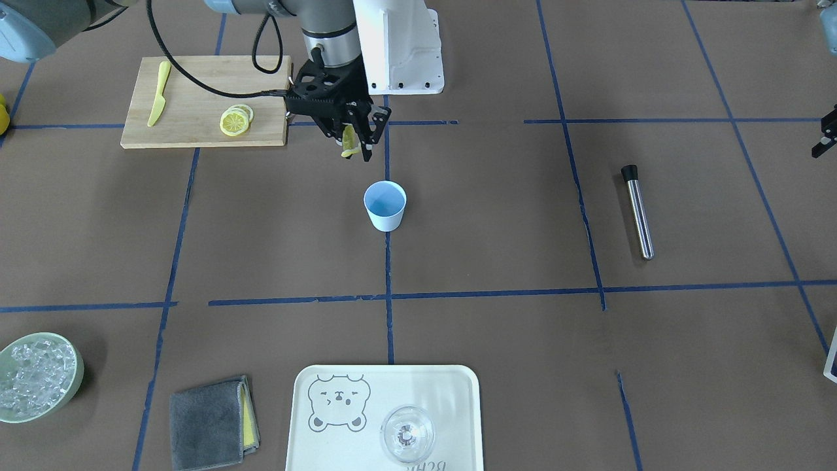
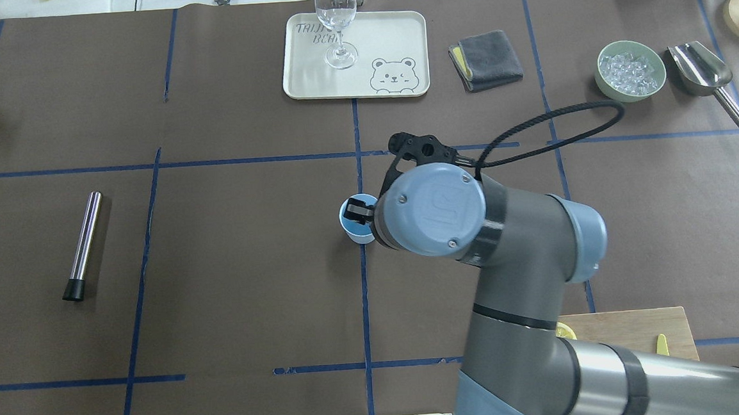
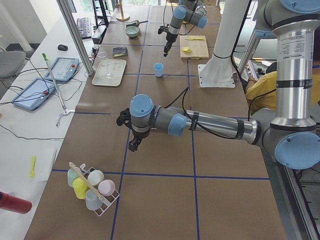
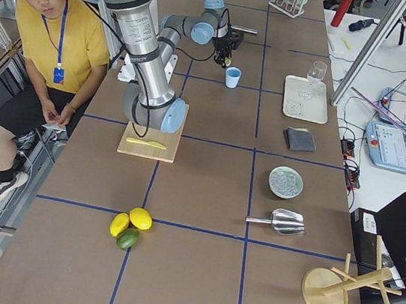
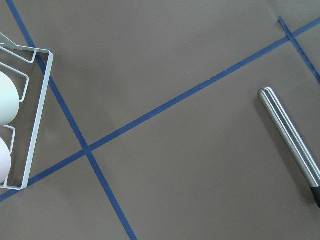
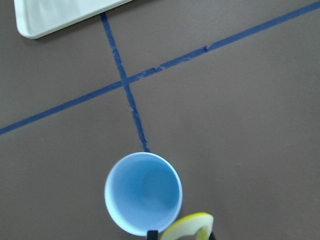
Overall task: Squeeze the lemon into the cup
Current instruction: 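Carry the lemon slice with the right gripper over the blue cup, then release the lemon slice into the blue cup with the right gripper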
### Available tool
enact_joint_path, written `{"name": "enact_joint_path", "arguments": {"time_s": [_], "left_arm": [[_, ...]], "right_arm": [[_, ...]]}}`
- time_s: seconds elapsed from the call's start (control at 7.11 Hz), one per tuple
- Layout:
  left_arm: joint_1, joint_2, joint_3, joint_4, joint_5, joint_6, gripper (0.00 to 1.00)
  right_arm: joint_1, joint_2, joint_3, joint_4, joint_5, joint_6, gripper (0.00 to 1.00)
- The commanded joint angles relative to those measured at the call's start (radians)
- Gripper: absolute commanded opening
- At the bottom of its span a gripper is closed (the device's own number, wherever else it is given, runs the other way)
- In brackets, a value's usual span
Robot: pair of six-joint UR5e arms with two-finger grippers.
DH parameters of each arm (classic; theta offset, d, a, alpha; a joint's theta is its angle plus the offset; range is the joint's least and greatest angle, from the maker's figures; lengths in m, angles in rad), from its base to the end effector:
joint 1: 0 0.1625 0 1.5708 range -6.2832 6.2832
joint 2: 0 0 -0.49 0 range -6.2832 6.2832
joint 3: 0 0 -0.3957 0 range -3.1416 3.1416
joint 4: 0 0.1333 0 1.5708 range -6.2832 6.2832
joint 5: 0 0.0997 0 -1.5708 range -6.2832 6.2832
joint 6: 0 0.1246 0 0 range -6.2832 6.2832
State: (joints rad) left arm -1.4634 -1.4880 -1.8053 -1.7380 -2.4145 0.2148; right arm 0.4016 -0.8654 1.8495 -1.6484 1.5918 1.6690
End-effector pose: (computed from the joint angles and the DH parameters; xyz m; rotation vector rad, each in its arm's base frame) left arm 0.0105 -0.4729 0.6384 0.3468 0.8255 0.4351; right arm -0.5898 -0.3925 0.2043 0.1188 -0.9075 0.4553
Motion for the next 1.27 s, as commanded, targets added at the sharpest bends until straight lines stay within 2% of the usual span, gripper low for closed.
{"name": "enact_joint_path", "arguments": {"time_s": [0.0, 0.42, 1.13], "left_arm": [[0.000, 0.000, 0.000, 0.000, 0.000, 0.000, 1.00], [0.000, 0.000, 0.000, -0.008, 0.000, 0.000, 1.00], [-0.002, 0.000, -0.003, -0.008, 0.000, 0.000, 1.00]], "right_arm": [[0.014, 0.085, -0.174, 0.106, 0.011, 0.038, 0.40], [0.022, 0.091, -0.200, 0.110, 0.011, 0.038, 0.42], [0.022, 0.089, -0.210, 0.108, 0.013, 0.038, 0.64]]}}
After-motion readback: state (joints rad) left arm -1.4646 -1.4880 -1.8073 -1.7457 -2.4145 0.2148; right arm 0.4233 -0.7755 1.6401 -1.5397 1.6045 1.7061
